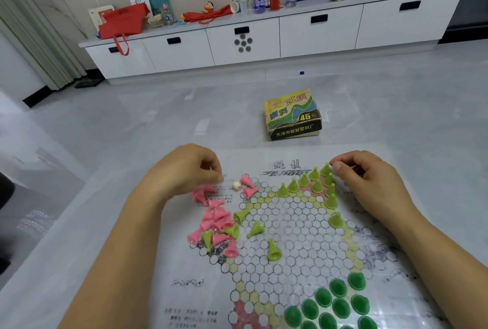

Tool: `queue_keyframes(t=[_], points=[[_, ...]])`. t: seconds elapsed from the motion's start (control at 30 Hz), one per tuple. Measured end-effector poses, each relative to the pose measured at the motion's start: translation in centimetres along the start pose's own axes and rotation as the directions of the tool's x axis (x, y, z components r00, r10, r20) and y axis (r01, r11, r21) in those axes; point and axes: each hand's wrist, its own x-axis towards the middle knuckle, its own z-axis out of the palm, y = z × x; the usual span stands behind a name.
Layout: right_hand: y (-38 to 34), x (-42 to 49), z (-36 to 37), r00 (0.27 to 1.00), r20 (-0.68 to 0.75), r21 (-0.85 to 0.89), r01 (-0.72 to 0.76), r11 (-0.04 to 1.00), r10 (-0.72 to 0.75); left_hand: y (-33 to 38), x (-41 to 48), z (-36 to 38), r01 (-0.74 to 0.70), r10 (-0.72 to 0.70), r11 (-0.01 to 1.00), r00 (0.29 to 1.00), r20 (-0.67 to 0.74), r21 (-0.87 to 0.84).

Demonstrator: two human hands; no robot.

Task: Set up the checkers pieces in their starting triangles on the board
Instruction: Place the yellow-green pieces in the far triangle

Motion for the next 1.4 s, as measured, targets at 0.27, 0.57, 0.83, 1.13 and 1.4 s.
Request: queue_keyframes(t=[0.27,0.57,0.83,1.13,1.4], points=[[0.0,-0.1,-0.2,1.000,0.003,0.023,0.004,1.000,-0.004,3.2,-0.9,3.3,-0.141,0.067,0.949,0.964,0.258,0.281],[-0.1,0.0,-0.1,1.000,0.002,0.016,0.008,1.000,-0.008,5.8,-1.6,4.1,-0.289,0.291,0.951,0.957,-0.006,-0.111],[-0.1,-0.1,-0.2,1.000,0.000,0.019,0.010,1.000,-0.010,8.0,-2.5,8.4,-0.352,0.352,0.936,0.936,-0.009,-0.003],[0.1,0.0,-0.1,1.000,-0.005,0.013,0.009,1.000,-0.008,8.1,-3.4,7.6,-0.387,0.369,0.909,0.920,0.134,0.157],[0.1,0.1,-0.1,1.000,-0.001,0.015,0.012,1.000,-0.012,7.3,-2.3,8.1,-0.349,0.340,0.924,0.937,0.085,0.154]])
